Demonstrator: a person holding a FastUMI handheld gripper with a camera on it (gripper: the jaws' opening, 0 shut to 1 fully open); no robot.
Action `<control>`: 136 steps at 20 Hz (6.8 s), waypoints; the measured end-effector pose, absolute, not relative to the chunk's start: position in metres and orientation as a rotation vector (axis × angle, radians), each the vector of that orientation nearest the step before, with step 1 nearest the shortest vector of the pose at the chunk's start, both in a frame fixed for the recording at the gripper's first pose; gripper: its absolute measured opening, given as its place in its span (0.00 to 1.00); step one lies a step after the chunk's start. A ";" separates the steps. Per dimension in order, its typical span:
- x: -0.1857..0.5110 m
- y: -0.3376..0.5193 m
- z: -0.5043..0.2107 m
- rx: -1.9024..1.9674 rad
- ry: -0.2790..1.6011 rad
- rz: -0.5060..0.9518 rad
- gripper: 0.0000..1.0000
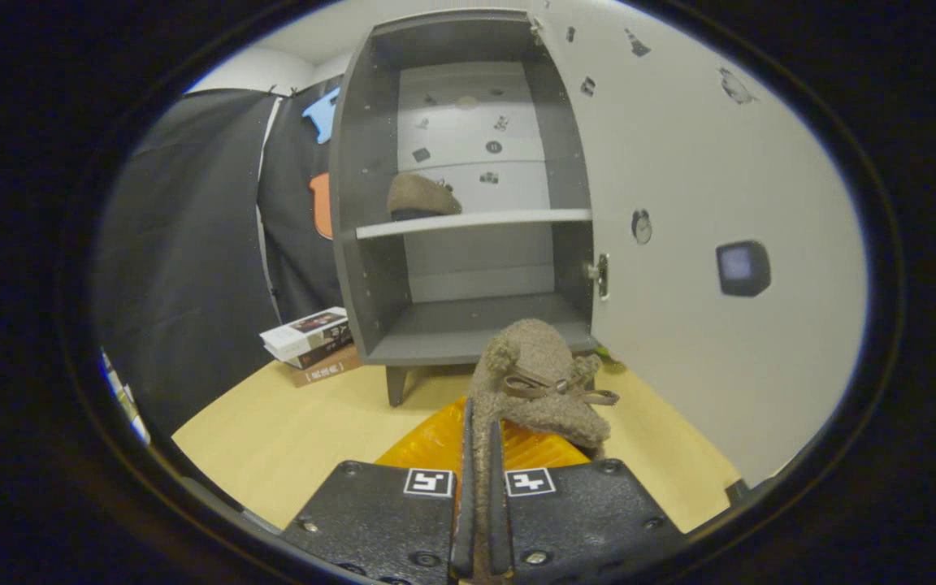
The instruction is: Open the shoe cabinet door, grab the shoes and put them into the shoe cabinet, then close the shoe cabinet door.
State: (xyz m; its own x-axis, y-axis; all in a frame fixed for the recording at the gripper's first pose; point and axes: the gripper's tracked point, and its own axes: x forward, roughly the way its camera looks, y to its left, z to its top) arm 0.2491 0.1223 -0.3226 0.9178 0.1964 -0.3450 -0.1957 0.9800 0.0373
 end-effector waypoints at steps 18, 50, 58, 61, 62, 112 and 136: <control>0.259 0.115 -0.041 -0.003 0.077 0.260 0.11; 0.656 0.203 -0.184 -0.284 0.381 0.167 0.19; 0.630 0.210 -0.164 -0.030 0.449 0.252 0.33; 0.614 0.209 -0.155 0.004 0.436 0.244 0.47; 0.610 0.203 -0.151 -0.001 0.426 0.221 0.53; 0.188 -0.250 0.117 -0.031 0.057 -0.022 1.00; 0.222 -0.124 0.012 -0.086 0.127 0.090 0.92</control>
State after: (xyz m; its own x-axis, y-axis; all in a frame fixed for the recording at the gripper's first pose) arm 0.2224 -0.1241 0.0121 0.9880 0.0837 -0.1302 -0.0946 0.9923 -0.0802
